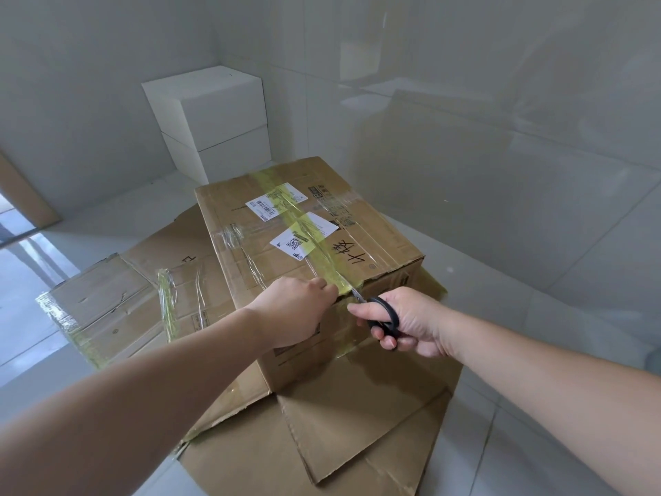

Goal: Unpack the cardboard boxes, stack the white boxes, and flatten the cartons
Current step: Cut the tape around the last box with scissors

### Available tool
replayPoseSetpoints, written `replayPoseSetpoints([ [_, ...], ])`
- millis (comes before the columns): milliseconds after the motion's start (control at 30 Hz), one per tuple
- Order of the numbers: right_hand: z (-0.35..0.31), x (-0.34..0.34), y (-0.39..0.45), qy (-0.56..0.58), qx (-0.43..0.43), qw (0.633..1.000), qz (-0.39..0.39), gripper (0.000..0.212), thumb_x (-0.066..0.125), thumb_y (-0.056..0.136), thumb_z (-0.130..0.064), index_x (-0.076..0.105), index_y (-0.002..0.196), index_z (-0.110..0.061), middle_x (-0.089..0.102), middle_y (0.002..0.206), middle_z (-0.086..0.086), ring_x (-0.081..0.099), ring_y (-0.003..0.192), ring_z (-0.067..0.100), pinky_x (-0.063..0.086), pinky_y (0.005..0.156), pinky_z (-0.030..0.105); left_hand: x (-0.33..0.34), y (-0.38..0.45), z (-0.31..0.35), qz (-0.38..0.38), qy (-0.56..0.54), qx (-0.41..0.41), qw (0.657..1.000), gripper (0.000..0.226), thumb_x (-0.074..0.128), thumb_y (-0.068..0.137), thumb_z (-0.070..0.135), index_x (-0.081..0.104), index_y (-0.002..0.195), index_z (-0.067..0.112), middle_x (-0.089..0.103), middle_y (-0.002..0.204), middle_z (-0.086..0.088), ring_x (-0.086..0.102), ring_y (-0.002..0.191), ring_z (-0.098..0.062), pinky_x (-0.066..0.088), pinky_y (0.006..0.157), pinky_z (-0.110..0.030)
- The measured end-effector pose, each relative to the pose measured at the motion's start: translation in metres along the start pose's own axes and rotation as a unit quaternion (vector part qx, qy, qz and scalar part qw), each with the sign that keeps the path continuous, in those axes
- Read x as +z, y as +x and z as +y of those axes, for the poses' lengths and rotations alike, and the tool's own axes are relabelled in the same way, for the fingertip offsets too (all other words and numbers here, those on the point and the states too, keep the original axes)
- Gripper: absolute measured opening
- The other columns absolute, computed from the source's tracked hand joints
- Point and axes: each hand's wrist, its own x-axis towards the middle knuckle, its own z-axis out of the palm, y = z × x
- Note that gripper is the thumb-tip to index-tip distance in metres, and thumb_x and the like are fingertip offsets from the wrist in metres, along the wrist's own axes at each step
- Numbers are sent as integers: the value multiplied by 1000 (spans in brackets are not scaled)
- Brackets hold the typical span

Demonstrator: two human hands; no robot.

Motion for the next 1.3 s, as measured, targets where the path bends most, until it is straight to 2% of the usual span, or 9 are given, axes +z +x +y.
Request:
replayPoseSetpoints([
  [133, 4, 3, -3, 0, -25, 1000, 16, 40, 79, 70, -40, 55, 81, -9, 48, 53, 5, 41, 37, 11, 21, 29, 14, -2, -2, 2, 4, -11, 0, 1000, 18, 41, 90, 13, 44, 107, 16, 52, 95, -1, 57, 76, -25, 48, 63, -35],
  [300, -14, -1, -7, 0, 25, 1000, -11, 56, 77, 60, -53, 59, 84, -6, 49, 56, 4, 42, 42, 13, 26, 29, 14, -6, -5, 5, 7, -16, 4, 1000, 17, 42, 91, 15, 45, 108, 16, 54, 97, 0, 57, 77, -24, 50, 65, -35],
  [567, -15, 2, -6, -29, 37, 999, -11, 53, 80, 58, -50, 59, 84, -8, 52, 55, 4, 43, 44, 13, 26, 30, 15, -6, -11, 15, -2, -14, 6, 1000, 26, 42, 92, 15, 44, 117, 17, 54, 102, -1, 58, 80, -25, 51, 68, -36],
  [700, -7, 4, -4, -25, 8, 1000, 2, 42, 79, 68, -44, 58, 80, -9, 53, 55, 6, 44, 41, 14, 25, 29, 15, -3, -13, 20, -12, -14, 8, 1000, 29, 41, 92, 16, 43, 121, 17, 54, 104, -2, 59, 82, -25, 50, 68, -35],
  [800, 5, 3, -5, -52, -27, 998, 28, 30, 80, 69, -42, 62, 61, -20, 54, 52, 4, 44, 37, 11, 23, 31, 13, -2, -15, 24, -18, -21, 13, 1000, 26, 41, 92, 16, 45, 117, 17, 55, 103, -1, 58, 81, -25, 49, 68, -35],
  [900, 1, -2, -10, -61, -12, 998, 10, 37, 82, 60, -51, 62, 64, -20, 53, 53, 2, 44, 38, 9, 24, 31, 12, -3, -17, 29, -24, -20, 20, 999, 25, 40, 91, 15, 45, 116, 16, 55, 102, -2, 59, 80, -26, 51, 70, -37],
  [1033, -17, -15, -12, -74, 55, 995, -36, 69, 82, 44, -66, 60, 81, -12, 52, 58, 2, 45, 44, 13, 28, 30, 14, -8, -20, 43, -36, -29, 29, 999, 13, 41, 90, 13, 45, 102, 14, 54, 95, -4, 56, 76, -28, 51, 70, -39],
  [1167, -26, -17, -7, -80, 79, 992, -54, 66, 81, 43, -67, 61, 75, -13, 53, 59, 2, 47, 45, 13, 30, 30, 14, -11, -19, 48, -43, -37, 39, 998, 8, 41, 90, 11, 38, 93, 17, 49, 89, -2, 56, 75, -28, 51, 71, -40],
  [1300, -27, -13, 0, -79, 87, 992, -53, 63, 81, 44, -64, 60, 75, -14, 52, 57, 1, 47, 44, 12, 29, 29, 14, -11, -21, 47, -45, -32, 36, 998, 13, 41, 91, 11, 45, 103, 13, 53, 95, -5, 56, 77, -28, 51, 73, -40],
])
